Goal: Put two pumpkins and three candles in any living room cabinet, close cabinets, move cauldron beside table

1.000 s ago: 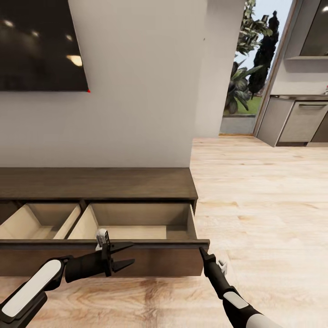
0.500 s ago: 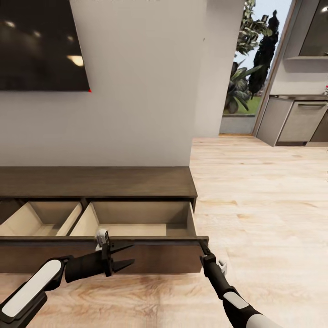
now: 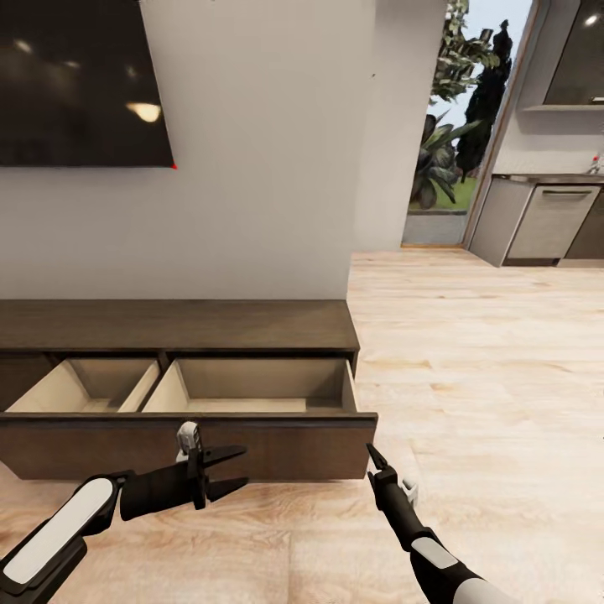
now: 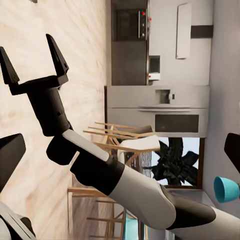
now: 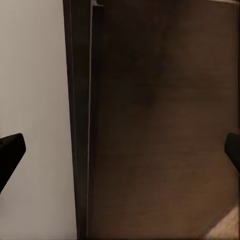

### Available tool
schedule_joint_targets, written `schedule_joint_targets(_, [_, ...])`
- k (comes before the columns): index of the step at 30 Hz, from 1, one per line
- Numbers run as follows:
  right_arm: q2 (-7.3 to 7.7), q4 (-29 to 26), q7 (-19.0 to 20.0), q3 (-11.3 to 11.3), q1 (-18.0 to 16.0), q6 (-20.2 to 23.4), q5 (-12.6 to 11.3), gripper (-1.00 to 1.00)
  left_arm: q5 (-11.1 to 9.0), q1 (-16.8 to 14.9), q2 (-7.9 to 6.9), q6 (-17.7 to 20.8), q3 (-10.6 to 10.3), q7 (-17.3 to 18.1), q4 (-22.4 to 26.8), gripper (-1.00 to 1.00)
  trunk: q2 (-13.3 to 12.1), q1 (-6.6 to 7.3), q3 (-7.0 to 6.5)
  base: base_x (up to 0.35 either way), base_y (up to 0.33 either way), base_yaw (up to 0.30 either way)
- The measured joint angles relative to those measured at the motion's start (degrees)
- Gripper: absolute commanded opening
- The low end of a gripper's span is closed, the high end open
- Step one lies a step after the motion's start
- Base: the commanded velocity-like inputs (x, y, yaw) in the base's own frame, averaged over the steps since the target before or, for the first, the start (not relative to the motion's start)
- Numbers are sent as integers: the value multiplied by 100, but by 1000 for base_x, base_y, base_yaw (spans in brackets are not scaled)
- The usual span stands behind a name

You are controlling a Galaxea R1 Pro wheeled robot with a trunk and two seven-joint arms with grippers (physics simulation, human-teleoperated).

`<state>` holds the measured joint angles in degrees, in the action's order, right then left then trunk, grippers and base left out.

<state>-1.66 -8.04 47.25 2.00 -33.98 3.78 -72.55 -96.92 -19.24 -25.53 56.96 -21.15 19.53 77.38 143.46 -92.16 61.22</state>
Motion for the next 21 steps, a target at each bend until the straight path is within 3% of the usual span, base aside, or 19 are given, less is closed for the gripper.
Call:
schedule_joint_targets(8, [6,7,-30,-4,0,11,17,100,0,-1,0,0,-1,0,0,100,0,1,0,-24,0,0])
schedule_joint_targets(13, [13,-14,-436,-41,0,62,58,100,0,-3,-1,0,3,0,0,100,0,1,0,-1,0,0])
schedule_joint_targets(21, [12,-1,-675,-66,0,1151,99,100,2,-4,-1,1,1,-6,0,100,-7,17,-132,0,0,0])
